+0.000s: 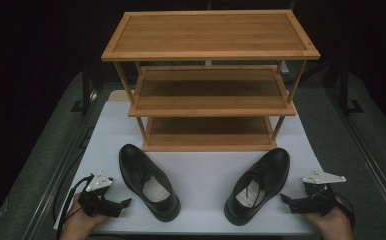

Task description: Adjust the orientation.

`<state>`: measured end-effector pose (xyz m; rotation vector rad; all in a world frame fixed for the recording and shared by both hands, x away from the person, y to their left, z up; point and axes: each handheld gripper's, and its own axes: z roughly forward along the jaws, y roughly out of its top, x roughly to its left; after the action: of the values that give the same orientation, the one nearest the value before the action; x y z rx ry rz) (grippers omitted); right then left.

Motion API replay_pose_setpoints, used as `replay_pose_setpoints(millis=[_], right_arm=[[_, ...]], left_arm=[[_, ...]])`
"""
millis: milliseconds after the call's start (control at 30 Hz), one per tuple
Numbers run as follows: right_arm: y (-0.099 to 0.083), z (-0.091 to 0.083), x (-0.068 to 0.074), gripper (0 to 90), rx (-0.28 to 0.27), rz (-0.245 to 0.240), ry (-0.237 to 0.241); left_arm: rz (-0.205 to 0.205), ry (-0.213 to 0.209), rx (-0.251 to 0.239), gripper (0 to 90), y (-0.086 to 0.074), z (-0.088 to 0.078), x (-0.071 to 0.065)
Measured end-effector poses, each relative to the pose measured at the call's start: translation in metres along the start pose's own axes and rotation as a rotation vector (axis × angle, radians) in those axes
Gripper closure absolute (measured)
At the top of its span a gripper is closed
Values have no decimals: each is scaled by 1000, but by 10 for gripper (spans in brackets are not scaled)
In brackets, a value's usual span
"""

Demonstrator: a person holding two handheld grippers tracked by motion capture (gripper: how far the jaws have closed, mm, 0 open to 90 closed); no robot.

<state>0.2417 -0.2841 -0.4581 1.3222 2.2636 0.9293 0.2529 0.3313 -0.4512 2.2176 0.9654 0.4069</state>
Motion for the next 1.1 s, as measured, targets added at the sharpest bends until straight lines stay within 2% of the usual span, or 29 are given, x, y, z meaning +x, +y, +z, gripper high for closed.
replay_pose_setpoints(millis=[433, 567, 700, 833, 900, 1100], right_arm=[[0, 0, 0, 13, -2, 2, -2], [0, 0, 0, 13, -2, 3, -2], [0, 0, 0, 13, -3, 3, -1], [-1, 0, 0, 13, -3, 3, -2], [-1, 0, 0, 13, -3, 3, -2], [-1, 0, 0, 13, -3, 4, -2]], left_arm=[[-7, -2, -1, 0, 0, -1, 1], [-7, 6, -11, 54, -1, -5, 3], [-28, 16, -16, 83, -3, -11, 7], [-54, 28, -49, 188, 0, -22, 12], [-66, 24, -78, 308, 3, -28, 14], [-69, 31, -89, 613, 14, -35, 23]])
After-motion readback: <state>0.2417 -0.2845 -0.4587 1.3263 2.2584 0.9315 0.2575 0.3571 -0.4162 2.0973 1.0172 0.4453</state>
